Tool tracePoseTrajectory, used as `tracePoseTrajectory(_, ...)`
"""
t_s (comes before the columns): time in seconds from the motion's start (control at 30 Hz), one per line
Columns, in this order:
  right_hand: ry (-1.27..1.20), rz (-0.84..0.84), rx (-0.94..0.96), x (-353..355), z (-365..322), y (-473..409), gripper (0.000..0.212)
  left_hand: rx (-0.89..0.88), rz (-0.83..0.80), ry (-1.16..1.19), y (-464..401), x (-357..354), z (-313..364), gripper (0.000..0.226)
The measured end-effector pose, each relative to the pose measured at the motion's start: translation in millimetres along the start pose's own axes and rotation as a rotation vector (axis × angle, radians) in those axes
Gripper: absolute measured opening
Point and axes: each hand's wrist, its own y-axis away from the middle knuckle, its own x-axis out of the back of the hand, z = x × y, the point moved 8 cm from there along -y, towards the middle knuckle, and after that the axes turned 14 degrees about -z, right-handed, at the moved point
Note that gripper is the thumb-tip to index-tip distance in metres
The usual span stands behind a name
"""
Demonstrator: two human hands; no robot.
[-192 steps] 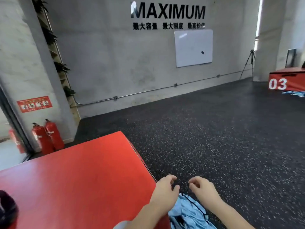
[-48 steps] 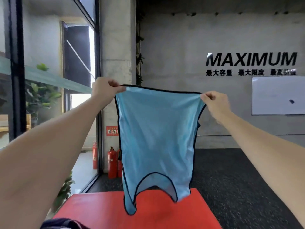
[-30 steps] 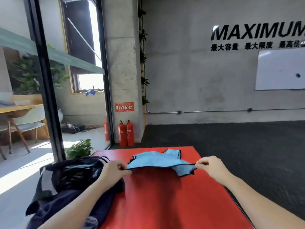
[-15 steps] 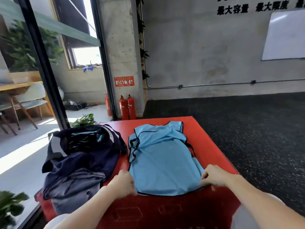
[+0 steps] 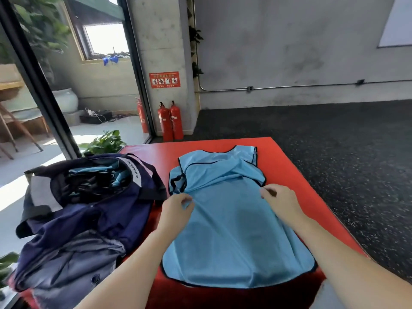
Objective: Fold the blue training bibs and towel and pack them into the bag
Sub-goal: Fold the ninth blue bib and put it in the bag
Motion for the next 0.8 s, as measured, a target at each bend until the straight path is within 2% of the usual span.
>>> tracePoseTrajectory(0.13, -0.057, 0.078, 0.026, -6.4, 4.5, -43.6, 0.016, 0.046, 0.052, 0.068, -47.3, -5.9, -9.3, 0.022)
tracePoseTrajectory(0.27, 0.016, 0.17, -0.01, 0.2, 26.2, -94.2, 0.015, 0.08, 0.036, 0.023, -95.0, -16.0, -23.9, 0.025)
tracePoseTrajectory(0.37, 0.057, 0.136, -0.129, -4.5, 53.8, -128.1, 0.027, 0.132, 0.058, 0.041, -120.7, -20.7, -34.4, 0.024)
tracePoseTrajectory(0.5, -0.029, 0.067, -0.272, -14.9, 79.7, -150.3, 0.041, 0.254, 0.061, 0.135, -145.2, -23.3, -52.1, 0.017)
tracePoseTrajectory(0.67, -0.233, 0.166, -0.28, -6.1, 89.7, -160.3, 0.021, 0.33, 0.117, 0.393, -152.5, -17.0, -71.8, 0.017)
tracePoseTrajectory(0.8, -0.381, 0.205, -0.209, -2.3, 77.1, -154.8, 0.01, 0.303, 0.133, 0.732, -151.0, -7.2, -78.2, 0.023)
